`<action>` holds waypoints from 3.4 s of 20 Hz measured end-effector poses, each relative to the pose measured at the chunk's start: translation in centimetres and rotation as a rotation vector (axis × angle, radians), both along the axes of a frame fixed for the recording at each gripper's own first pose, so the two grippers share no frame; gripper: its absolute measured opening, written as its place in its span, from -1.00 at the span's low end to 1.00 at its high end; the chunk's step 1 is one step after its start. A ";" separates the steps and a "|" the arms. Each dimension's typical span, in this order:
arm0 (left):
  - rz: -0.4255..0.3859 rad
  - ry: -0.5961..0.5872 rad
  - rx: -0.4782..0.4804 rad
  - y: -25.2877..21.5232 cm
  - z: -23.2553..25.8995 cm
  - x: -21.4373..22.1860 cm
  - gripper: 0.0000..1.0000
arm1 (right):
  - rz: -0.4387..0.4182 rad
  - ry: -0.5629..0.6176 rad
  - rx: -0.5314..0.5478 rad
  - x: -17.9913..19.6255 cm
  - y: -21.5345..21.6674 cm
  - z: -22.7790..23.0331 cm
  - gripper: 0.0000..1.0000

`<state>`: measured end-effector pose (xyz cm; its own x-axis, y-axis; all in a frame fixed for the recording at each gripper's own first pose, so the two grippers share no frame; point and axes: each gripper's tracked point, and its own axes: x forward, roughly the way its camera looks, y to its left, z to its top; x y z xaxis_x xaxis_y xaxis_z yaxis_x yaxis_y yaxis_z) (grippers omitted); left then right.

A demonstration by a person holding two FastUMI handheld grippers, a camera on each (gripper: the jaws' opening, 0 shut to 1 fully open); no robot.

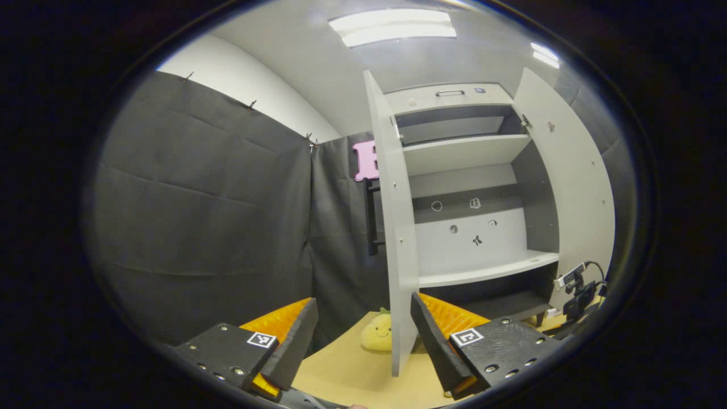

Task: Grab one shoe with the right hand and put it into the shoe cabinet, grab the other shoe with the left hand and put it into the shoe cabinet; then close the right door with the right hand and the left door with the left hand.

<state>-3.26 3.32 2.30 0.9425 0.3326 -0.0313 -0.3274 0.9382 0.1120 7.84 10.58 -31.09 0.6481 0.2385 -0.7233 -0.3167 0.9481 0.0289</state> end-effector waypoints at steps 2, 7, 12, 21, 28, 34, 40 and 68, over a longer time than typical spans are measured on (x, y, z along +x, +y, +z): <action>0.016 0.004 0.005 0.1 0.0 0.0 0.89 | 0.006 0.059 -0.007 -0.6 0.1 -1.9 0.96; 0.050 0.014 0.012 0.3 0.3 0.1 0.91 | 0.002 0.156 -0.018 -1.4 0.5 -5.4 0.96; 0.059 0.024 0.010 0.5 0.3 0.3 0.90 | 0.016 0.207 -0.035 -0.9 1.5 -7.0 0.80; 0.065 0.024 0.016 0.3 0.7 0.4 0.91 | -0.008 0.206 -0.174 -0.2 -0.2 -8.1 -0.41; 0.050 0.012 0.020 -0.5 1.4 0.3 0.92 | -0.028 0.241 -0.131 -0.2 -0.2 -7.3 -0.95; 0.046 0.012 0.018 -0.7 1.3 1.1 0.92 | -0.055 0.180 -0.026 0.3 -0.7 -5.0 -0.96; 0.004 -0.001 0.017 -3.0 1.5 3.2 0.92 | -0.072 0.119 0.040 0.6 -0.4 -0.4 -0.96; 0.002 -0.041 -0.014 -2.5 2.0 2.8 0.90 | -0.101 -0.359 0.188 15.8 0.3 26.3 -0.96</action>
